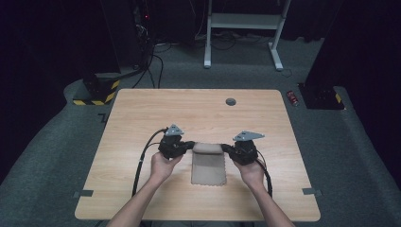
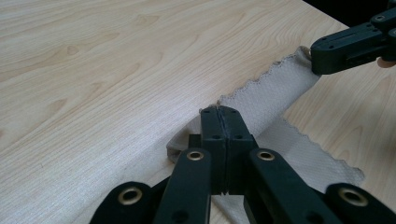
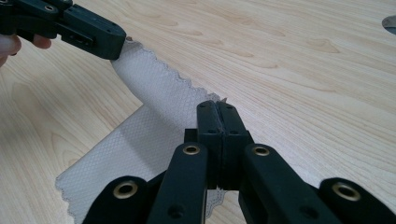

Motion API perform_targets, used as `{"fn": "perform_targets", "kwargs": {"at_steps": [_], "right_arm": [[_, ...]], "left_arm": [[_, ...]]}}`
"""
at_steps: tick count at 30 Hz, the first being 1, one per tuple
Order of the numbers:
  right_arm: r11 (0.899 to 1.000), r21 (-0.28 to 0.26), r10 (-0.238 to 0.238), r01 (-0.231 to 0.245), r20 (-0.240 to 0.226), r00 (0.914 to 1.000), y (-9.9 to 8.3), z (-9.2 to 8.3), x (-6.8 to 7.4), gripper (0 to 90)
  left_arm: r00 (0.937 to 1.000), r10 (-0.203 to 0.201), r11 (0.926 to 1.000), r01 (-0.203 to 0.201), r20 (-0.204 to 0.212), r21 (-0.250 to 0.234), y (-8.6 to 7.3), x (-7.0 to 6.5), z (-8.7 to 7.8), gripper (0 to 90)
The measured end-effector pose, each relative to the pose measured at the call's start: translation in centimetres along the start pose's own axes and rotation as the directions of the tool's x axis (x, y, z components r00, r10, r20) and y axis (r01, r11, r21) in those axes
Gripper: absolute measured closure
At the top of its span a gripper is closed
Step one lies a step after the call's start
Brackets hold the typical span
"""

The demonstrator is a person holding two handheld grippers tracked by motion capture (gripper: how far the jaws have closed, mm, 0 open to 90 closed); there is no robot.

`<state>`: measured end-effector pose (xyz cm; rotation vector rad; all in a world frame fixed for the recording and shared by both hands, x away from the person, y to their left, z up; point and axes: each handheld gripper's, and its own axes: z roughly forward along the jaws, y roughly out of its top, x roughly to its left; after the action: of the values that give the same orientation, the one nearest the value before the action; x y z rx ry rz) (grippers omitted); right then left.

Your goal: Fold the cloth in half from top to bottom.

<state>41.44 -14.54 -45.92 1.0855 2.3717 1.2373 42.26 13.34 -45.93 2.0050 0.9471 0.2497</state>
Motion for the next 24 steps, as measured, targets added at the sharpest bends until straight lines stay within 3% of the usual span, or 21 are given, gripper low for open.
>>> {"fn": "perform_targets", "kwargs": {"at_steps": [24], "right_arm": [[1.0, -0.018, -0.011, 0.01, -0.027, 0.9996, -0.7, -1.0, 0.8, 89.7]], "left_arm": [[0.9998, 0.004, 0.9997, -0.003, 0.018, -0.022, -1.0, -0.8, -1.1, 89.5]]}}
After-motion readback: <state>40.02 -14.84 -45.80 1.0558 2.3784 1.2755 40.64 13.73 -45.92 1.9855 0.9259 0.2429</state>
